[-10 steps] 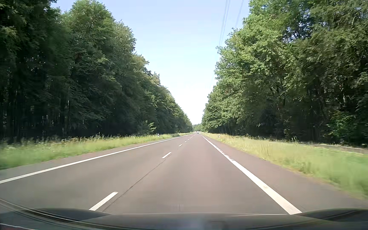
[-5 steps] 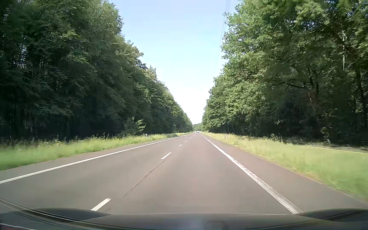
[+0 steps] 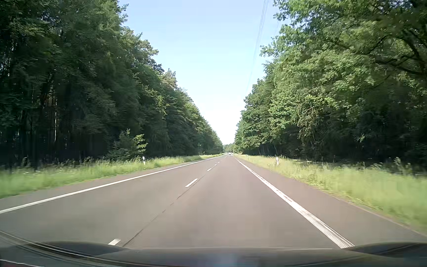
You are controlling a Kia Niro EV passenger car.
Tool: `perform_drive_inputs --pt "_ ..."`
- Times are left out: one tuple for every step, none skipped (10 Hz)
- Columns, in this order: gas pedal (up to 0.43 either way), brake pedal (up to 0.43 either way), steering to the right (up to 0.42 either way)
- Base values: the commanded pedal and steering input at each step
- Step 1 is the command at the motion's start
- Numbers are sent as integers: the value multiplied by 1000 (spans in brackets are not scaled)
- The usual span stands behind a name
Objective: Follow the waypoints while adhering to traffic rules and regulations
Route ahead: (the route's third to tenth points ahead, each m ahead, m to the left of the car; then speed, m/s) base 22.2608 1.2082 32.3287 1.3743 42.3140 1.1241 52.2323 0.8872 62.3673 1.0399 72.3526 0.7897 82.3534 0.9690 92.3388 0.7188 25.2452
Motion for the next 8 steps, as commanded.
perform_drive_inputs --pt "220 30 0" --pt "220 30 0" --pt "220 30 0" --pt "220 30 0" --pt "220 24 0" --pt "220 30 0" --pt "220 30 0" --pt "220 24 0"
